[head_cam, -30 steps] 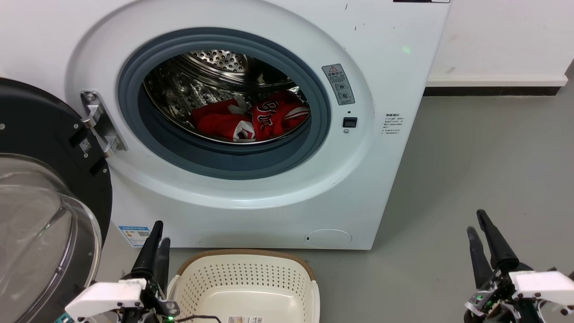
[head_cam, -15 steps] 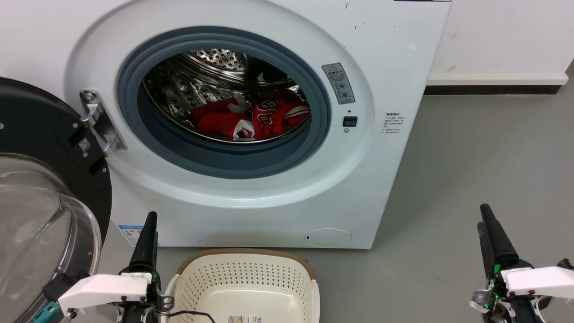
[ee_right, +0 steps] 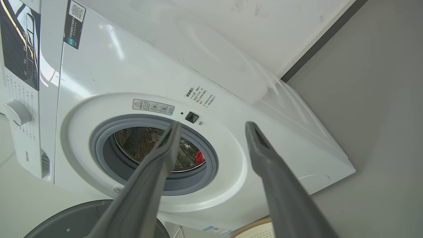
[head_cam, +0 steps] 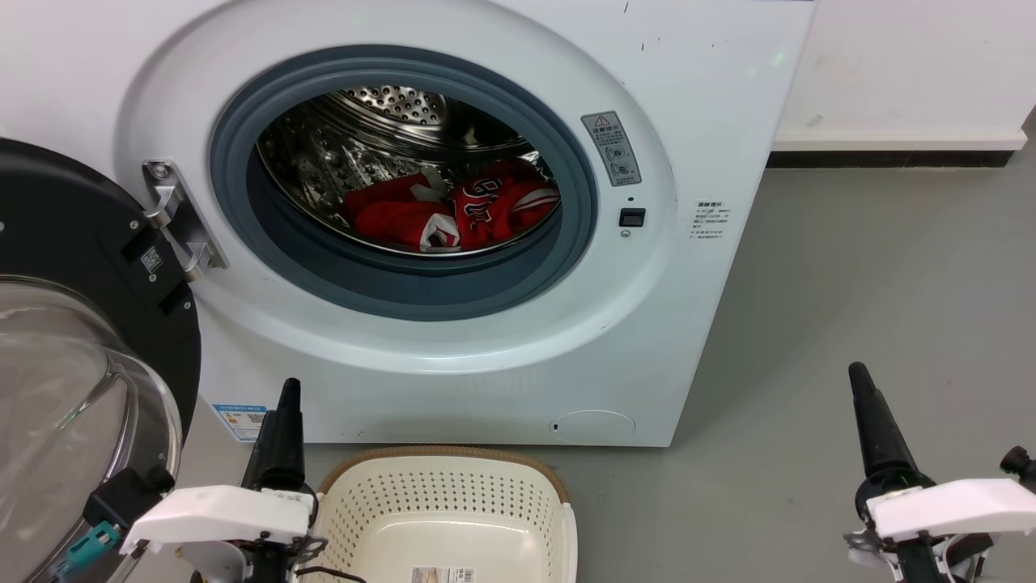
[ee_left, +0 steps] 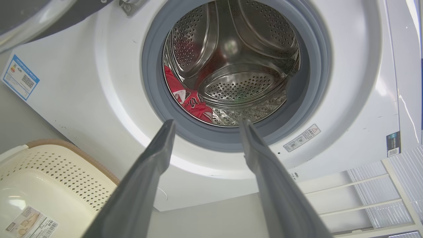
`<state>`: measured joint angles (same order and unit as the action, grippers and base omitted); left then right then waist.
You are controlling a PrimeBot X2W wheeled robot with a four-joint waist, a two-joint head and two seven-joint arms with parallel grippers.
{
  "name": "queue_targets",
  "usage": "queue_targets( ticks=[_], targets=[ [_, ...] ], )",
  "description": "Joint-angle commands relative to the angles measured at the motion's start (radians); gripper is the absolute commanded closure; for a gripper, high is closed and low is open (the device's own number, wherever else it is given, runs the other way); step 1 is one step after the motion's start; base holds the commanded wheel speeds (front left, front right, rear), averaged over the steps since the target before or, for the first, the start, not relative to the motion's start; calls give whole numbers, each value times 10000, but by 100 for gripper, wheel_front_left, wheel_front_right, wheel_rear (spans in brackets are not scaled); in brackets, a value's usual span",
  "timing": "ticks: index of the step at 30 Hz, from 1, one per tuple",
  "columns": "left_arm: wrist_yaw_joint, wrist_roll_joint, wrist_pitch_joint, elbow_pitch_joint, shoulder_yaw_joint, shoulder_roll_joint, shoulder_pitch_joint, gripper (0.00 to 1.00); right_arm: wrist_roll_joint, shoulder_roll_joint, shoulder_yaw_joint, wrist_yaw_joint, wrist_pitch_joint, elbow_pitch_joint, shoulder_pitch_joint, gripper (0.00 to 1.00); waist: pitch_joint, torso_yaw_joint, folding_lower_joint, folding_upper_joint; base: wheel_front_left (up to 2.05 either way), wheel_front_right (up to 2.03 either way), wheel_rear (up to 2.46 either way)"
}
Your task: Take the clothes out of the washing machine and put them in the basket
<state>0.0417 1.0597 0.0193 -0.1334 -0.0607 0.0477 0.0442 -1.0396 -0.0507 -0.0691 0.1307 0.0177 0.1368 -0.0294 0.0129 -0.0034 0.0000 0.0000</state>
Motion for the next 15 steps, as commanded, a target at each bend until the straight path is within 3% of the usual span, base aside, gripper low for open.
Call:
queue_targets(
  ticks=[1,15],
  targets=[
    [-86,-418,103,228,77,22,43,0,442,-8,46,0,117,-224,-6,0,4,-2,0,0,0,0,0],
    [-612,-2792,600,484,491,109,-176,0,3204,-6,225,0,611,-664,231,0,21,-49,0,0,0,0,0]
  ],
)
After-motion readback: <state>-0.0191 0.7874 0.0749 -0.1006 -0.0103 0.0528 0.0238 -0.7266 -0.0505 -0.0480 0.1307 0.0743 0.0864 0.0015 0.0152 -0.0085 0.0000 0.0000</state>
